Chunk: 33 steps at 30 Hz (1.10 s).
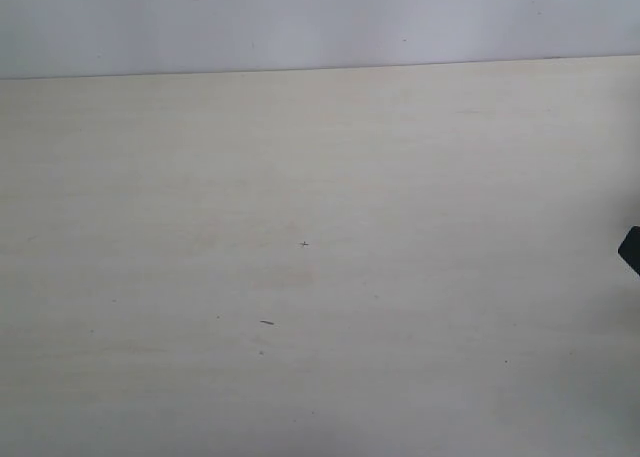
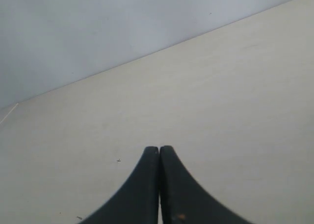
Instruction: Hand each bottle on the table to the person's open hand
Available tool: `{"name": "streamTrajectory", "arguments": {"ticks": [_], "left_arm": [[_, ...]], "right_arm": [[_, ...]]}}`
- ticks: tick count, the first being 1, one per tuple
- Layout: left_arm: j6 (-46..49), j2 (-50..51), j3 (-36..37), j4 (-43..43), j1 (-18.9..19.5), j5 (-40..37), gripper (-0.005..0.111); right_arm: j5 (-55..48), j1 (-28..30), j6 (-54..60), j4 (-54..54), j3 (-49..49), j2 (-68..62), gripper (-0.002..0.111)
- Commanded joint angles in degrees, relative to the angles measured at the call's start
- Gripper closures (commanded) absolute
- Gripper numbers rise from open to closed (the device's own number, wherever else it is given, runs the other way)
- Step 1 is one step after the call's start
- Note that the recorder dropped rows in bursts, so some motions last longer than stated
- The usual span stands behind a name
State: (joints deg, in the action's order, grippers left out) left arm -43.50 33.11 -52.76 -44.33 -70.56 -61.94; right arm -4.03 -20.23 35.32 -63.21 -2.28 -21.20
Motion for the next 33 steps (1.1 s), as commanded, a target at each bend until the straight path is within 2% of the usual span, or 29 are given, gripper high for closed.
{"name": "streamTrajectory", "arguments": {"ticks": [1,30,33], "left_arm": [[-0.48,-0.81,1.86,-0.42,-0.17,-6.57,0.107],[-0.26,-0.81,2.29,-0.29,-0.17,-8.02,0.107],[-0.25,-1.33,2.29,-0.29,0.95,-8.02,0.107]], "right_arm": [[0.29,0.19,0.54,0.22,0.15,0.35,0.108],[0.29,0.19,0.54,0.22,0.15,0.35,0.108],[0.29,0.19,0.54,0.22,0.15,0.35,0.108]]}}
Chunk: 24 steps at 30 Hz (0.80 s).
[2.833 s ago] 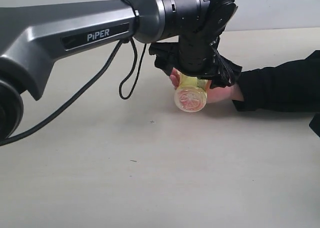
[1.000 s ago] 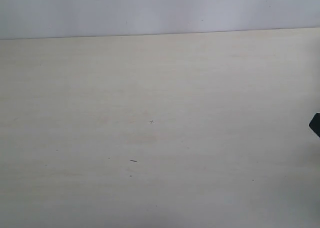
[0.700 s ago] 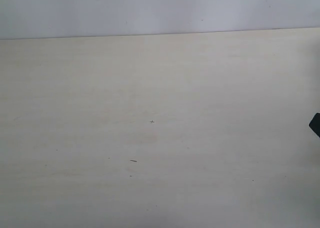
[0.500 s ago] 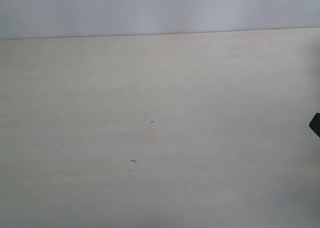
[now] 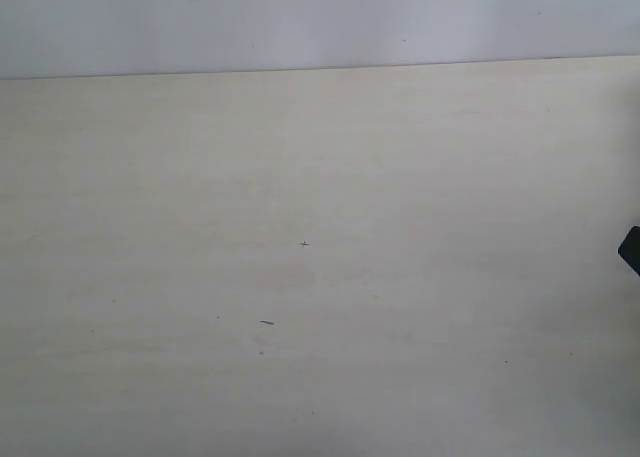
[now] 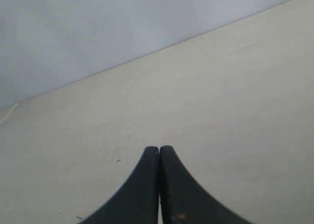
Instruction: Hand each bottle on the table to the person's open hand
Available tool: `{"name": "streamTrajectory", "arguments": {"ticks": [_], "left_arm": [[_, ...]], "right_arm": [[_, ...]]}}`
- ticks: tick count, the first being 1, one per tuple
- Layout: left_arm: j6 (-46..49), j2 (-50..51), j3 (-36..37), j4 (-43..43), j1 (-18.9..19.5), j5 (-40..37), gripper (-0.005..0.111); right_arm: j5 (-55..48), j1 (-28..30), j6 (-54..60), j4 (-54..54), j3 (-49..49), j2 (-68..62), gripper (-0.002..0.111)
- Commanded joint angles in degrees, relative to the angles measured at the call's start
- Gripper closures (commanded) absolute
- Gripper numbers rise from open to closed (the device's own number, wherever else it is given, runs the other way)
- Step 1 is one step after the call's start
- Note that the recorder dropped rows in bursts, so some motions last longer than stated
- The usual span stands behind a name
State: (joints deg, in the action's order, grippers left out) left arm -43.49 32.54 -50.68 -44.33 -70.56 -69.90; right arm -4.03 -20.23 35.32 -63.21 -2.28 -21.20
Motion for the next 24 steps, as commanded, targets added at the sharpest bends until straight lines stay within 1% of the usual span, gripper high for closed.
{"name": "streamTrajectory", "arguments": {"ticks": [1,3,5,9,10,13,15,22,24], "left_arm": [[-0.27,-0.78,0.20,-0.30,2.25,-0.07,0.107],[-0.27,-1.22,0.20,-0.30,4.86,-0.07,0.107],[-0.27,-1.54,0.20,-0.30,9.16,-0.07,0.107],[-0.27,-2.48,0.20,-0.30,18.80,-0.07,0.107],[-0.27,-2.75,0.20,-0.30,22.02,-0.07,0.107],[-0.27,-3.93,0.20,-0.30,29.10,-0.07,0.107],[-0.27,-4.68,0.20,-0.30,32.93,-0.07,0.107],[-0.27,-7.86,0.20,-0.30,43.16,-0.07,0.107],[-0.27,-9.36,0.20,-0.30,45.55,-0.07,0.107]], "right_arm": [[0.29,0.19,0.54,0.22,0.15,0.35,0.108],[0.29,0.19,0.54,0.22,0.15,0.35,0.108],[0.29,0.19,0.54,0.22,0.15,0.35,0.108],[0.29,0.19,0.54,0.22,0.15,0.35,0.108],[0.29,0.19,0.54,0.22,0.15,0.35,0.108],[0.29,0.19,0.54,0.22,0.15,0.35,0.108],[0.29,0.19,0.54,0.22,0.15,0.35,0.108],[0.29,0.19,0.54,0.22,0.15,0.35,0.108],[0.29,0.19,0.54,0.22,0.15,0.35,0.108]]}}
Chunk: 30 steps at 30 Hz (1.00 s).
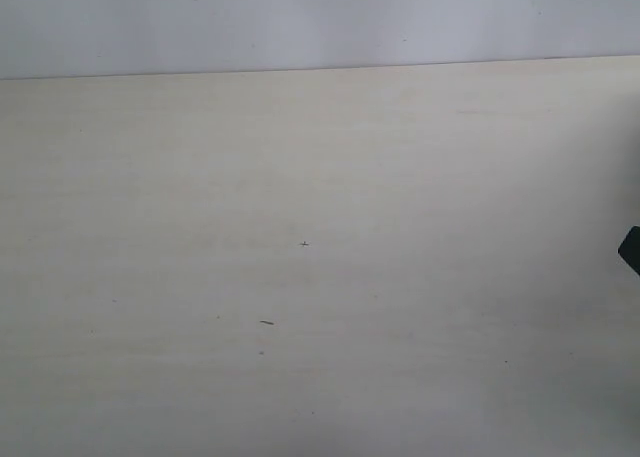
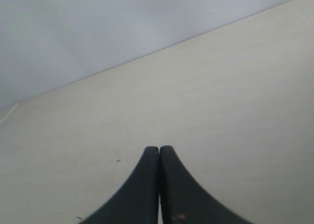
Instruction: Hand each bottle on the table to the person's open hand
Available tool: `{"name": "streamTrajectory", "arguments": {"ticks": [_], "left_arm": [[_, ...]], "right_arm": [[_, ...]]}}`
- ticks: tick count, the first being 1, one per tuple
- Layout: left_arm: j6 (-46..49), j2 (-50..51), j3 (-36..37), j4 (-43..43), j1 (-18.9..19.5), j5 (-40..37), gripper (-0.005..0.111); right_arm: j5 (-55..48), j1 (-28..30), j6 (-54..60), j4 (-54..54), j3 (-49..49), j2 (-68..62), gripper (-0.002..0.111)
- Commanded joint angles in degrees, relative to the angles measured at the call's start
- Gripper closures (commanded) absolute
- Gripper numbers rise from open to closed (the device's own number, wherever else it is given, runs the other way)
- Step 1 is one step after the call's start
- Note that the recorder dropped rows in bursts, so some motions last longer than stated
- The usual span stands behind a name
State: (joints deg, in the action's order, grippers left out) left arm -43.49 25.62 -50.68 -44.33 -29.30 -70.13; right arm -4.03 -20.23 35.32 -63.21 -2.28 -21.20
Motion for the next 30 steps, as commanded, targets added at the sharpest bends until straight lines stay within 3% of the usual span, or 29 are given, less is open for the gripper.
{"name": "streamTrajectory", "arguments": {"ticks": [1,14,24,28,30], "left_arm": [[-0.27,-3.41,0.20,-0.30,5.44,0.17,0.107],[-0.27,-19.53,0.20,-0.30,13.31,0.17,0.107],[-0.89,-25.62,-0.15,0.09,13.41,0.17,0.107],[-5.72,-25.62,2.38,6.30,13.41,0.17,0.107],[-5.86,-25.62,6.32,11.14,13.41,6.90,0.107]], "right_arm": [[0.29,0.19,0.54,0.22,0.15,0.35,0.108],[0.29,0.19,0.54,0.22,0.15,0.35,0.108],[0.29,0.19,0.54,0.22,0.15,0.35,0.108],[0.29,0.19,0.54,0.22,0.15,0.35,0.108],[0.29,0.19,0.54,0.22,0.15,0.35,0.108]]}}
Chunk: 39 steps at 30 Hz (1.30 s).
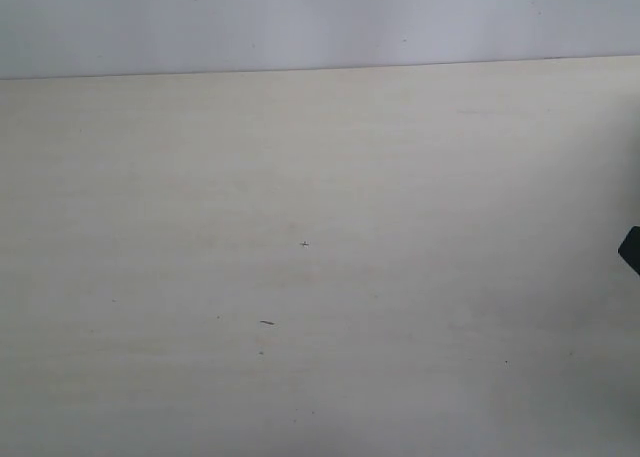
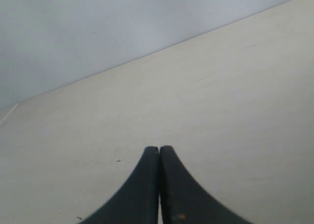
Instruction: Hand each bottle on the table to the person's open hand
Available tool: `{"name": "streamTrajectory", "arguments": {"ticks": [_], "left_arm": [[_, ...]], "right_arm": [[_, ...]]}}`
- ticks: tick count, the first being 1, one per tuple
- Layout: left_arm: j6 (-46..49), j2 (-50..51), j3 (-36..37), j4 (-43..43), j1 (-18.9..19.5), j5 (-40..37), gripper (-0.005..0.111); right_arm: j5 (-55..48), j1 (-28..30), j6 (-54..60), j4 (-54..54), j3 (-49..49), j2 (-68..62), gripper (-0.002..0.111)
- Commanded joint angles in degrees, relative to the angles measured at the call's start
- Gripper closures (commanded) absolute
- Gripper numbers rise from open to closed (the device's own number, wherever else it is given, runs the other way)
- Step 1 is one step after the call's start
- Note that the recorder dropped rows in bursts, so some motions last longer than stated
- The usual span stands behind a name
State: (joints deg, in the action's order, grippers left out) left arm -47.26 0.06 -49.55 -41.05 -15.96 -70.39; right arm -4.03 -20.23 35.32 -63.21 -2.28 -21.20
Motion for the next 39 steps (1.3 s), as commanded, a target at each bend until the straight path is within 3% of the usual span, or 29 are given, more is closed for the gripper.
{"name": "streamTrajectory", "arguments": {"ticks": [1,6,8,15,20,27,33,39], "left_arm": [[-1.53,-0.06,7.08,10.09,0.07,11.80,0.107],[10.14,-0.06,21.59,27.14,0.07,42.60,0.107],[13.80,-0.06,27.94,33.15,0.07,50.83,0.107],[13.79,-0.06,42.72,33.78,0.07,57.02,0.107],[14.21,-0.06,49.55,27.47,0.07,66.46,0.107],[14.31,-0.06,49.55,20.40,0.07,60.56,0.107],[14.31,-0.06,49.55,20.40,0.07,47.86,0.107],[14.04,-0.06,49.55,20.40,0.07,47.27,0.107]], "right_arm": [[0.29,0.19,0.54,0.22,0.15,0.35,0.108],[0.29,0.19,0.54,0.22,0.15,0.35,0.108],[0.29,0.19,0.54,0.22,0.15,0.35,0.108],[0.29,0.19,0.54,0.22,0.15,0.35,0.108],[0.29,0.19,0.54,0.22,0.15,0.35,0.108],[0.29,0.19,0.54,0.22,0.15,0.35,0.108],[0.29,0.19,0.54,0.22,0.15,0.35,0.108],[0.29,0.19,0.54,0.22,0.15,0.35,0.108]]}}
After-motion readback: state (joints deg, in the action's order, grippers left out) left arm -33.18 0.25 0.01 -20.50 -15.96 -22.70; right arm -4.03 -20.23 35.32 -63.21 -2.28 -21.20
